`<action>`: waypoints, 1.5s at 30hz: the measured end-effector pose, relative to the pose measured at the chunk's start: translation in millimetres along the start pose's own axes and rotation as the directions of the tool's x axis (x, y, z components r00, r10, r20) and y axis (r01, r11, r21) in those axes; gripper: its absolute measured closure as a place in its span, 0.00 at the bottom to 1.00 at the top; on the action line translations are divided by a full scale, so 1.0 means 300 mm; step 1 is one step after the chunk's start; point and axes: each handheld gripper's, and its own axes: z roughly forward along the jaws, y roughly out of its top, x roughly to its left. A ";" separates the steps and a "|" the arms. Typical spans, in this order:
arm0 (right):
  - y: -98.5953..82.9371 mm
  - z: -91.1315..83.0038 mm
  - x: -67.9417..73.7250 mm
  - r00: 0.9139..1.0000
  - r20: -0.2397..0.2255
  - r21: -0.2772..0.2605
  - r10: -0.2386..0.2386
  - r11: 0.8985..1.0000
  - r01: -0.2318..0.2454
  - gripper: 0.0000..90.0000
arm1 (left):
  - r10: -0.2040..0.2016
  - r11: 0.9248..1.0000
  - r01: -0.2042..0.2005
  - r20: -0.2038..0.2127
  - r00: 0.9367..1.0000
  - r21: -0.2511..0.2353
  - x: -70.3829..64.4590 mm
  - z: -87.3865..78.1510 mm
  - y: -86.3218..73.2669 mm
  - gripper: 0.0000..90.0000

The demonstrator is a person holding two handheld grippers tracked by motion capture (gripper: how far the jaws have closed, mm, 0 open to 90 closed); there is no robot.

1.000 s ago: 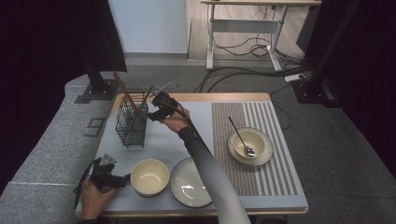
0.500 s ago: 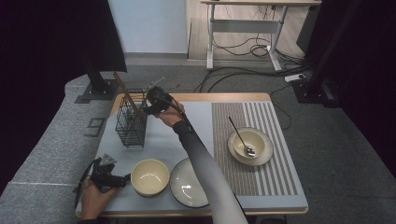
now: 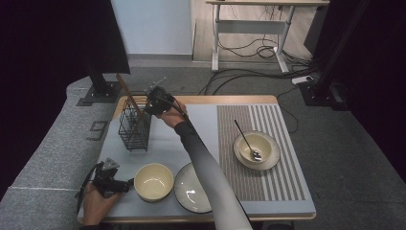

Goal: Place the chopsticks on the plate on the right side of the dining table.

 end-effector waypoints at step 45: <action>0.042 -0.057 0.085 0.994 -0.031 -0.067 -0.102 0.993 0.100 0.76 | 0.000 1.000 0.000 0.001 1.000 0.000 0.000 0.000 0.000 0.00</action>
